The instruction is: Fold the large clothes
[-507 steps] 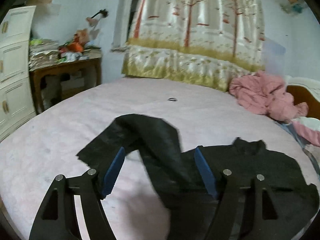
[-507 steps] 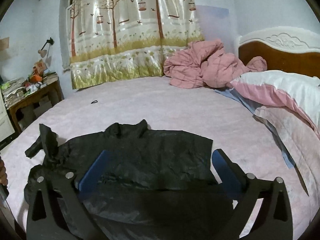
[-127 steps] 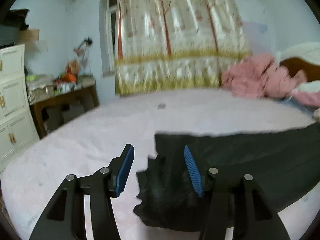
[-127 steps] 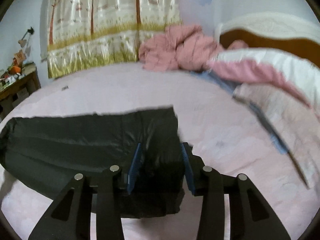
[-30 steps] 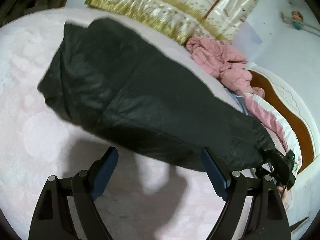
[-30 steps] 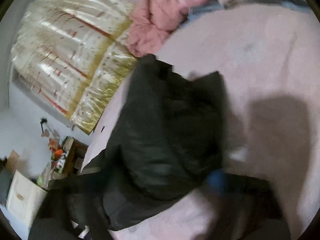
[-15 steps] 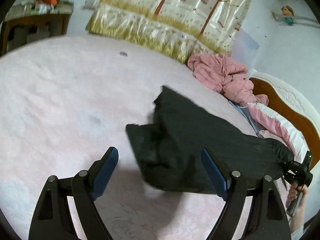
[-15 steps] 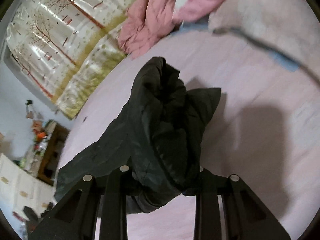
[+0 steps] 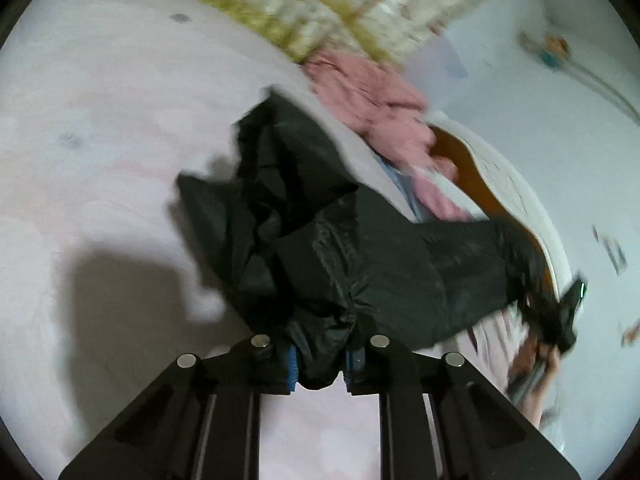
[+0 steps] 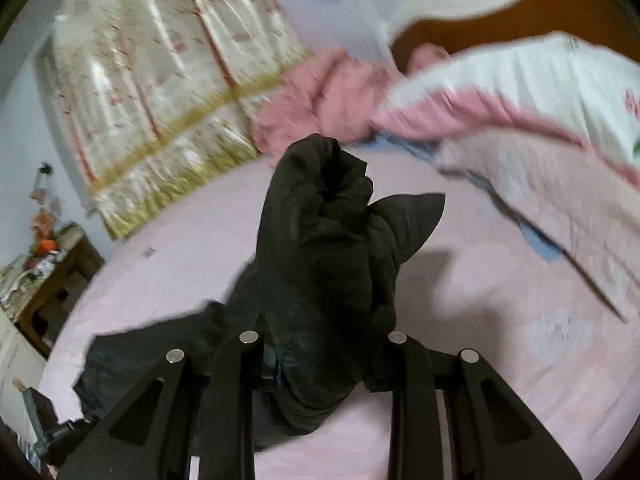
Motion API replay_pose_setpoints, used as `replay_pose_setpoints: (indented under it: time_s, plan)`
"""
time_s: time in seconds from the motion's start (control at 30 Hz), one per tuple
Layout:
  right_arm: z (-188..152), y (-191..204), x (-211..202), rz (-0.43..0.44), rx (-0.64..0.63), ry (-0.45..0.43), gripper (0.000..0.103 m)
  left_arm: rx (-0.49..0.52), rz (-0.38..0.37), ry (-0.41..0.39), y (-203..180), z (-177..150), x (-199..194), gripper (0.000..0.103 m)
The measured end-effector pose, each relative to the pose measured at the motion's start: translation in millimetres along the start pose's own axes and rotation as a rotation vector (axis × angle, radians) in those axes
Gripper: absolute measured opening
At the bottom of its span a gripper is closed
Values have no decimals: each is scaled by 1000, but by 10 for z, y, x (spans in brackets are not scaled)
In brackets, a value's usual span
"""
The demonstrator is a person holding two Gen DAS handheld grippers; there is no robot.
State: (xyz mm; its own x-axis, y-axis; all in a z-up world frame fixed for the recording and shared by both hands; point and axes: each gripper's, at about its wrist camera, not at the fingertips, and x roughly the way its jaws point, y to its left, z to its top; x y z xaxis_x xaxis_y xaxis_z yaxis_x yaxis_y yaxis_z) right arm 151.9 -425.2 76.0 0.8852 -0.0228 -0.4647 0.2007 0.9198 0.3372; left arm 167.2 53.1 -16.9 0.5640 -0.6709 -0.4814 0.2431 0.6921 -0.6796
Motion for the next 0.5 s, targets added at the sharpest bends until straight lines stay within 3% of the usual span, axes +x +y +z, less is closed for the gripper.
replay_pose_setpoints:
  time_s: [0.1, 0.27, 0.5]
  plan:
    - [39, 224, -288, 27, -83, -51, 26, 119, 33, 12, -394, -115, -22, 17]
    - [-102, 746, -503, 105, -183, -71, 26, 100, 144, 59, -373, -208, 288, 17]
    - [-453, 1411, -587, 197, -278, -62, 26, 42, 107, 93, -195, -205, 486, 17]
